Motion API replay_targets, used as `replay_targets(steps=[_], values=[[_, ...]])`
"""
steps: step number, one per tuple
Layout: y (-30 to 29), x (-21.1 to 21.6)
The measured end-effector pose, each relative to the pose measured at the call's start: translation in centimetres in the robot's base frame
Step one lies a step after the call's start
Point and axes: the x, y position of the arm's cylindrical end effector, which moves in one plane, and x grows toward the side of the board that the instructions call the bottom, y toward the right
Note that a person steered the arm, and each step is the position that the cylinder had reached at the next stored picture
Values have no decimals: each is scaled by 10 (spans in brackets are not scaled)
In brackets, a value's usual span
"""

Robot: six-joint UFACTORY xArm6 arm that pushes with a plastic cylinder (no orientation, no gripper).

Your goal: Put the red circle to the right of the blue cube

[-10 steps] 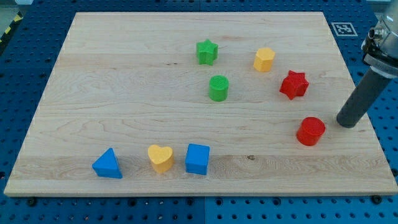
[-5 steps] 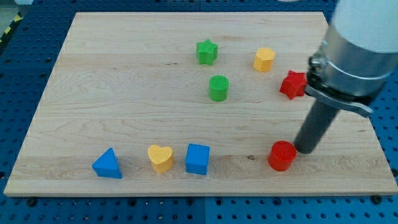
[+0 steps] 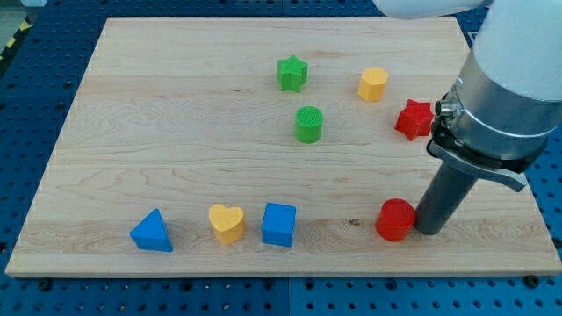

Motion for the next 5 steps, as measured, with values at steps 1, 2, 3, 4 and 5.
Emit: replay_targets(steps=[1, 2, 3, 4, 5], values=[[-17, 0], [-40, 0], [-61, 0], [-54, -1], [-47, -28]])
